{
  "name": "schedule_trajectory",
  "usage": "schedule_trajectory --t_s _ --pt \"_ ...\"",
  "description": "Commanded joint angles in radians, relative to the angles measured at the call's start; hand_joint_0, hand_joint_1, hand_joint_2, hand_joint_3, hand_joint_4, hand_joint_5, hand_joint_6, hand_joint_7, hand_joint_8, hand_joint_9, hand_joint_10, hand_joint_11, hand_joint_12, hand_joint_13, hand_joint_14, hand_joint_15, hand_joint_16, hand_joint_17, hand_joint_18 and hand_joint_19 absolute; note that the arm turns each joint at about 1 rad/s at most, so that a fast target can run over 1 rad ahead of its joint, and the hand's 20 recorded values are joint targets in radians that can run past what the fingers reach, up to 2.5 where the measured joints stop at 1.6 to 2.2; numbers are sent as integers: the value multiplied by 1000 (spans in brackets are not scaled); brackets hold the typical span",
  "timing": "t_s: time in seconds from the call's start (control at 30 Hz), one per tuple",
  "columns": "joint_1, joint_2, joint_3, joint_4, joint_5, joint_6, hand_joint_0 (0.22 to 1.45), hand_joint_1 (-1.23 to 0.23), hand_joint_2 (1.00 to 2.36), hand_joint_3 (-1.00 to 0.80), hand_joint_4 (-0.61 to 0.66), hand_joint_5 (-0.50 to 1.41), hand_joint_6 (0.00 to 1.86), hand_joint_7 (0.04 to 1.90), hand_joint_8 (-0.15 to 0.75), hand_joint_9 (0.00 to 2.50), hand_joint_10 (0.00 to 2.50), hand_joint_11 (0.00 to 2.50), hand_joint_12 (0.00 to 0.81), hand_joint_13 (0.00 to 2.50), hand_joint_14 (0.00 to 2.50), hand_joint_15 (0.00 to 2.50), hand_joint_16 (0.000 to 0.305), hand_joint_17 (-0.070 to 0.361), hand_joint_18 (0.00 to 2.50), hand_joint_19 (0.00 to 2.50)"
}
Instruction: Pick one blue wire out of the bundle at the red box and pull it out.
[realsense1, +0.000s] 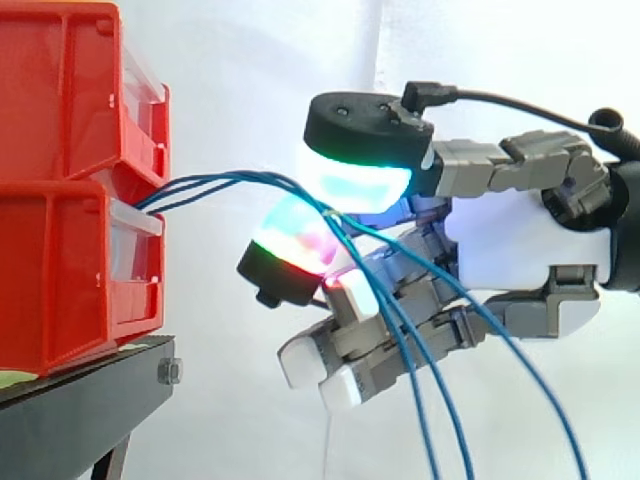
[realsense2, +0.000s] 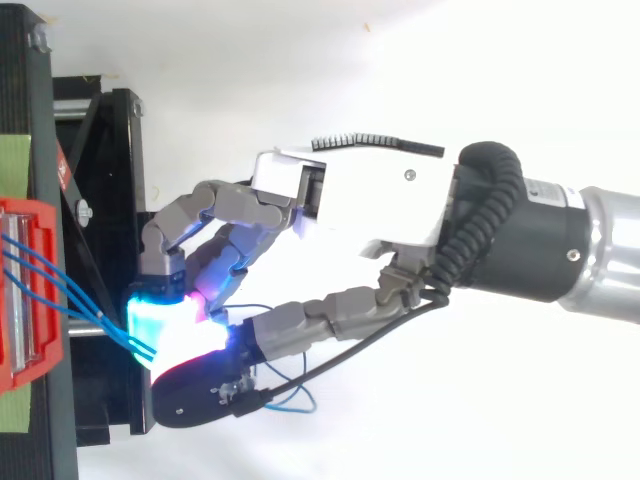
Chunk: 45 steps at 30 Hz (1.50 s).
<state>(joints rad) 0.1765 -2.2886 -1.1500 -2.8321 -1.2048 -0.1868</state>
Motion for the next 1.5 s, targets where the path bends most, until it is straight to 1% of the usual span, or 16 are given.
schedule_trajectory --t_s 0.0,0.07,0.17,0.33,0.4,0.53,0.7,0.8,0.93,0.97,1.1,1.17,1.23,1.27,1.4,1.47 --pt "0 15 1 -30 1 -2 613 -691 1019 -120 94 -199 961 961 363 930 14 798 436 780 17 501 60 134 636 453" --pt "-2 23 0 -50 1 0 607 -680 1019 -141 114 -199 959 956 359 930 16 804 434 776 18 506 59 132 629 455" --pt "-2 26 1 -59 2 3 602 -662 1018 -180 130 -198 953 954 359 936 17 800 431 775 18 508 58 131 620 465" --pt "-5 26 0 -58 4 12 598 -636 1017 -232 158 -191 945 964 363 949 17 808 432 777 19 505 58 131 621 469" --pt "-3 26 0 -58 4 17 600 -632 1017 -246 163 -188 945 972 368 961 17 807 432 786 18 506 58 131 622 467" --pt "-3 26 0 -58 4 50 603 -619 1016 -268 170 -181 947 986 371 978 17 807 431 790 19 509 58 131 633 469" --pt "3 26 0 -66 5 89 588 -563 1011 -359 178 -175 946 969 375 988 17 802 433 799 18 511 58 131 635 472" --pt "3 26 0 -69 5 104 579 -527 1009 -397 179 -171 943 961 374 993 18 810 433 801 18 516 58 131 639 477" --pt "3 26 0 -69 5 141 540 -502 1000 -500 190 -170 933 970 380 998 17 809 441 797 19 521 61 136 634 478" --pt "3 26 0 -69 5 158 522 -510 1000 -500 197 -170 930 973 386 996 17 800 447 800 18 521 62 139 637 475" --pt "3 26 0 -69 5 175 480 -561 1000 -500 209 -171 930 954 392 976 15 796 469 802 17 522 66 149 654 462" --pt "3 26 0 -69 5 178 482 -641 1000 -500 209 -174 932 957 385 949 13 796 468 791 17 522 66 148 647 455" --pt "3 26 0 -69 5 178 509 -713 1000 -500 202 -178 935 960 374 923 17 800 458 773 19 508 63 143 628 444" --pt "3 26 0 -69 5 178 541 -759 1000 -500 196 -181 936 976 358 892 17 795 445 752 20 511 61 138 610 444" --pt "3 26 1 -69 4 178 597 -824 1000 -500 180 -188 943 955 342 844 18 800 432 731 18 496 59 134 599 426" --pt "3 26 0 -69 5 178 634 -836 1005 -441 177 -189 943 957 338 827 18 788 428 731 18 497 58 131 603 416"
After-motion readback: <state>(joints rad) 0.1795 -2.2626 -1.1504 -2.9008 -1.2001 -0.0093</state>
